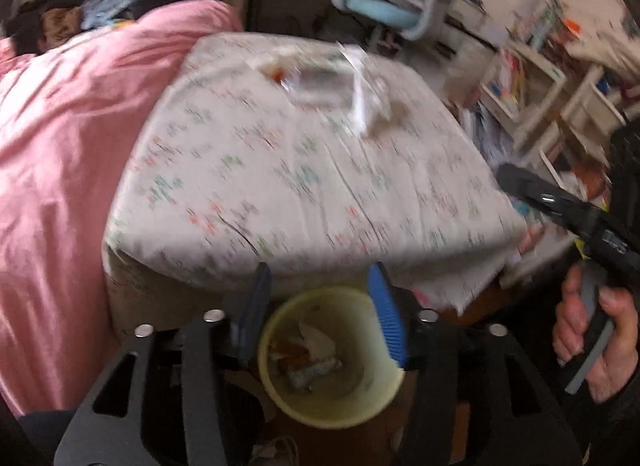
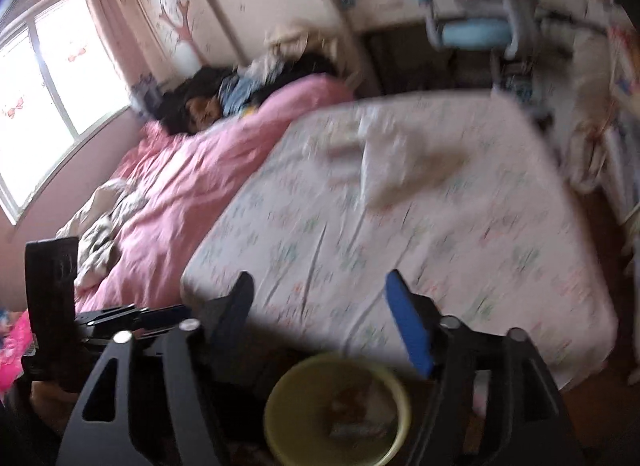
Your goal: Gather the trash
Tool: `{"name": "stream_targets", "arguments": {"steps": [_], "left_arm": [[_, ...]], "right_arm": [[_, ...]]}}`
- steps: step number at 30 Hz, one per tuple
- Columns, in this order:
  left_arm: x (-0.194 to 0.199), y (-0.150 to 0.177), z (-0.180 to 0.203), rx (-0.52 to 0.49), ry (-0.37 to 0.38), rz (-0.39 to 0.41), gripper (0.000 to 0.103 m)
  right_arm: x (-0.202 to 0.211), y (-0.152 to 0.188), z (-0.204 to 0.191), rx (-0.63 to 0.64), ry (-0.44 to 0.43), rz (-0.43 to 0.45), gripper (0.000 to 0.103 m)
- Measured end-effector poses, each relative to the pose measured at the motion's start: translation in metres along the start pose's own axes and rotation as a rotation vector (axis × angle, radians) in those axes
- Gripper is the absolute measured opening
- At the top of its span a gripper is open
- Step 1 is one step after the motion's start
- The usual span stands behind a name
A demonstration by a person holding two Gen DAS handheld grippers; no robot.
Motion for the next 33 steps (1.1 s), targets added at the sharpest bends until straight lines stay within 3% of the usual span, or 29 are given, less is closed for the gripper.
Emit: {"name": "stream_targets", "arguments": {"steps": [4, 8, 12, 15, 21, 26, 33], "left_arm": [[0.015, -0.027, -0.012, 0.049, -0.017, 0.075, 0.067], [0.024, -0.062, -0.021, 0.068, -0.047, 0.137, 0.074], [0.020, -0.101, -0.034, 0.099, -0.063, 0.155, 0.075], [0.013, -0.123, -0.037, 0.104, -0.068, 0.152, 0.075], [-0.001, -0.166, -0.029, 0.008, -0.143, 0.155, 0.078], [-0.012, -0.171, -0.031, 0.028, -0.118, 0.122, 0.079], [-0.025, -0.167, -0.024, -0.023, -0.175, 0.104, 0.084]], "right_arm": [[0.018, -0.029, 0.004, 0.030, 0.077, 0.086, 0.077], [0.012, -0.049, 0.019, 0.032, 0.118, 0.103, 0.078], [-0.011, -0.059, 0.042, -0.091, 0.066, 0.061, 0.078], [-0.019, -0.065, 0.044, -0.113, 0.046, 0.050, 0.078], [-0.036, -0.078, 0.050, -0.148, 0.032, 0.019, 0.078], [-0.046, -0.085, 0.055, -0.151, 0.039, -0.004, 0.078], [-0.053, -0.084, 0.048, -0.104, 0.047, -0.035, 0.078]]}}
Point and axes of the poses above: each gripper's, at about its wrist camera, not at the fingertips, and x roughly against the way its jaws point, z to its right, y to its underside, the point moved 3 cm from there along -x, roughly the way its jaws point, and after that the axes turned 14 degrees about -z, right-handed, at the moved point
